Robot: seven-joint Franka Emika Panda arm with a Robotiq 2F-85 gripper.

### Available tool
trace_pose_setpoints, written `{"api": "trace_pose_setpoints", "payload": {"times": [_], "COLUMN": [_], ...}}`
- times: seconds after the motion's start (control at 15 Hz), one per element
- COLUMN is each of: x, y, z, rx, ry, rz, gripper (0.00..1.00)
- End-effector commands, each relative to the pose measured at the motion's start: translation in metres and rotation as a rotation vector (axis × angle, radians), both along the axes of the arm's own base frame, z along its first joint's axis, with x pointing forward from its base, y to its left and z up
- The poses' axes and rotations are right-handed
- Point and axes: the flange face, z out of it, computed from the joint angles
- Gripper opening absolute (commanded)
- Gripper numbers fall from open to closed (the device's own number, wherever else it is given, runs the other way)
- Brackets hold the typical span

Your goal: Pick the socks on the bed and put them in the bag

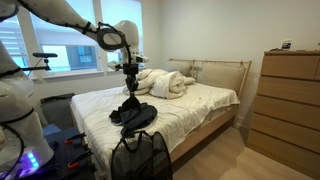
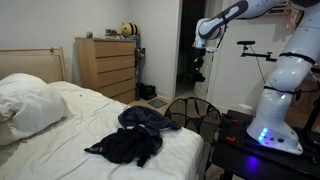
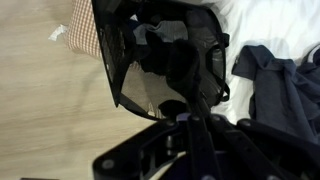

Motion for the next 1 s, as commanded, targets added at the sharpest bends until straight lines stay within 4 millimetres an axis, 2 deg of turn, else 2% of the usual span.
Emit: {"api": "trace_pose_setpoints", "payload": {"times": [0.0,0.33,0.4,0.47,0.93], "x": [-0.003,-0.004,-0.005,-0.005,-0.004], "y": [-0.017,-0.027,-0.026,-0.025,-0.016], "z": [-0.010,-0.021,-0.020,-0.019,0.000], "rx": [-0.028,-0.033,-0.032,-0.032,-0.032], "ry": [-0.005,0.016,0.020,0.020,-0.016], "rz": [-0.015,-0.011,-0.004,0.002,0.043], "gripper": [0.00,0.01,0.26,0.27,0.78]}}
